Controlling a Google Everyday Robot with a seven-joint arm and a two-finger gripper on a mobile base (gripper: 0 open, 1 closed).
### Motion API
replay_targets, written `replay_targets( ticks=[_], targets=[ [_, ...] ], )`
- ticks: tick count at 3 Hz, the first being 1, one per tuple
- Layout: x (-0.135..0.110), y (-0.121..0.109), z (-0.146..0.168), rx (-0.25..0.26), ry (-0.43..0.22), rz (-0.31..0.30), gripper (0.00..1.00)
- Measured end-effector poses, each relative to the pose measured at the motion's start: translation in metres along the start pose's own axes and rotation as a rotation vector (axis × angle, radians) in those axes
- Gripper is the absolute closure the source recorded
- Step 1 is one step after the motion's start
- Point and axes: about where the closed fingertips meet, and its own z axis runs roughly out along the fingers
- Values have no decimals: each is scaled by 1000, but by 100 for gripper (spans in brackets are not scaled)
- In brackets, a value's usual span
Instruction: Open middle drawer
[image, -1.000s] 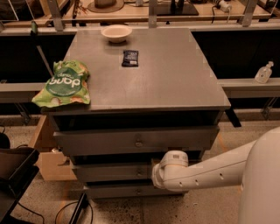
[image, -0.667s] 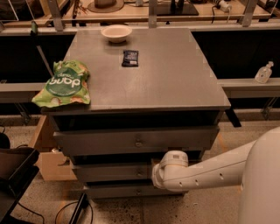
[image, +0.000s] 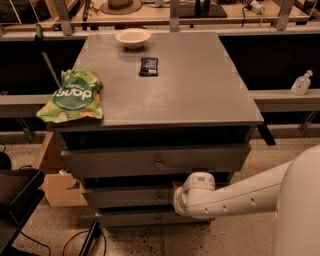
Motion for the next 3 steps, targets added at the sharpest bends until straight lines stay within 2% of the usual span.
replay_targets(
  ticks=[1,2,3],
  targets=[
    [0,0,0,0,0,0,12],
    [0,0,0,0,0,0,0],
    [1,0,-4,-21,13,2,0]
  ],
)
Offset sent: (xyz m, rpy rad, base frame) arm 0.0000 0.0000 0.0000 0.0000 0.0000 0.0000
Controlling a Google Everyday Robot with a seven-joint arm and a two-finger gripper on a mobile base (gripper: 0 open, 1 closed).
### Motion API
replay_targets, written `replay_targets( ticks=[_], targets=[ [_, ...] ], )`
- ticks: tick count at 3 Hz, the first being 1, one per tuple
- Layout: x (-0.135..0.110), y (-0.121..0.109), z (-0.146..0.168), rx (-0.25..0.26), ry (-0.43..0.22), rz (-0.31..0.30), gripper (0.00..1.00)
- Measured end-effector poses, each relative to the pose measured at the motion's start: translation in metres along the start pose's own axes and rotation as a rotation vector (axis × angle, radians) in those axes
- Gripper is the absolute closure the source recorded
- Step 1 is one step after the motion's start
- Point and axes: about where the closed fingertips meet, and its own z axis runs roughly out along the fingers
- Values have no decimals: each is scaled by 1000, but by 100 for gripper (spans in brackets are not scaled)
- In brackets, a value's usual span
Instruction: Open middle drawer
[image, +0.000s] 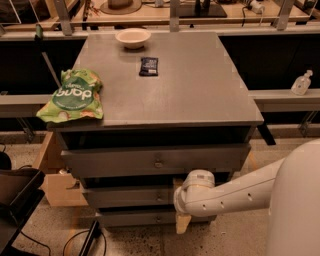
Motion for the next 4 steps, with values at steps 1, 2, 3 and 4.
replay_targets(
  ticks=[1,2,3,4],
  targets=[
    [-1,3,0,-22,2,26,0],
    [-1,3,1,-30,11,21,0],
    [-5,-3,10,-59,54,6,19],
    [-7,-2,22,-97,96,-13,41]
  ],
)
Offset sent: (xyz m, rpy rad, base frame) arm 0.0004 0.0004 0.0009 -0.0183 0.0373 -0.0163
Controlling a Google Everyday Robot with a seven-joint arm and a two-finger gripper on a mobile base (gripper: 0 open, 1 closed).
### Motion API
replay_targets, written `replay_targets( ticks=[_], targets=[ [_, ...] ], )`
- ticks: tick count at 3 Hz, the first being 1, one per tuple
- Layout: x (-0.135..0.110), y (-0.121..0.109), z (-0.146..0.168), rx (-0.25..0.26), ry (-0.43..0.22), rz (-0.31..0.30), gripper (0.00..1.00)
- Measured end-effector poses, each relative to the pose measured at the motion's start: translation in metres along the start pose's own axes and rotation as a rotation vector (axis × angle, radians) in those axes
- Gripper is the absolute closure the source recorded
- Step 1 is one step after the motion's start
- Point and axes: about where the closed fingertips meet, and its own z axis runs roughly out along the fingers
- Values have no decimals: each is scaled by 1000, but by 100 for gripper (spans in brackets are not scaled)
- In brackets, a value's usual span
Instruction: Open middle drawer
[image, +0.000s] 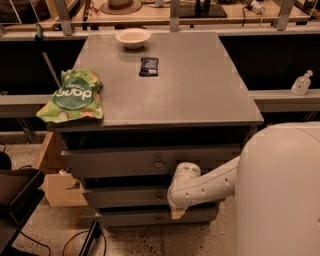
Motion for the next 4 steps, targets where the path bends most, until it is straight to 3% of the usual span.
replay_targets(
  ticks=[2,3,4],
  targets=[
    [-1,-1,-3,-2,2,-2,88],
    [-1,-1,-5,-2,2,-2,100],
    [3,8,-11,4,6,0,100]
  ],
)
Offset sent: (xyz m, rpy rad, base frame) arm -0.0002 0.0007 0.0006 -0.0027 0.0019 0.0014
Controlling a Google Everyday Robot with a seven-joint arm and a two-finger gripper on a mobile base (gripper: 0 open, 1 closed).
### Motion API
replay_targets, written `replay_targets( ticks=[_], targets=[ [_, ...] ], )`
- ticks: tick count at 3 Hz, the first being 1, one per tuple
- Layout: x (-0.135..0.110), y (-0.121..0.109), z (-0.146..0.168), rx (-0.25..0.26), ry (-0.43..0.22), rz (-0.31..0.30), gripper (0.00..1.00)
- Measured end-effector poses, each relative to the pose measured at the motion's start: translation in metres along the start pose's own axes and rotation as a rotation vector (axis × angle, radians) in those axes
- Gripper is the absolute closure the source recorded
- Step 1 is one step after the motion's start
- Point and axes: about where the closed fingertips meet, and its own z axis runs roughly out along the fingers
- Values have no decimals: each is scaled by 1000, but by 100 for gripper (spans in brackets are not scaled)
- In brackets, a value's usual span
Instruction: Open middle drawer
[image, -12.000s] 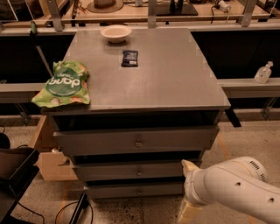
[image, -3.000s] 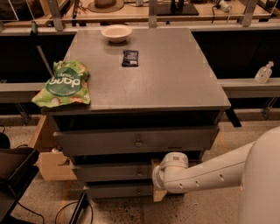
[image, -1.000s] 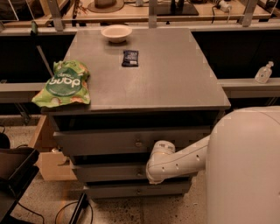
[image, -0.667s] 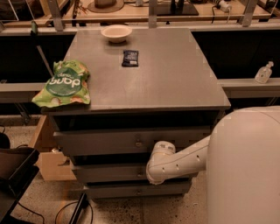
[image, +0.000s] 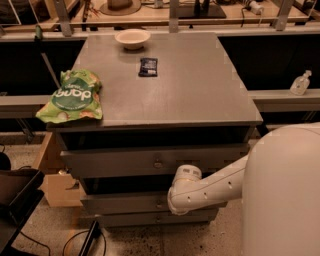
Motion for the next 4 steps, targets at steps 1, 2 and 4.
replay_targets(
  ticks=[1,2,4],
  targets=[
    [0,-1,-5,0,0,0,100],
    [0,-2,-7,0,0,0,100],
    [5,7,-14,12,8,12,100]
  ],
)
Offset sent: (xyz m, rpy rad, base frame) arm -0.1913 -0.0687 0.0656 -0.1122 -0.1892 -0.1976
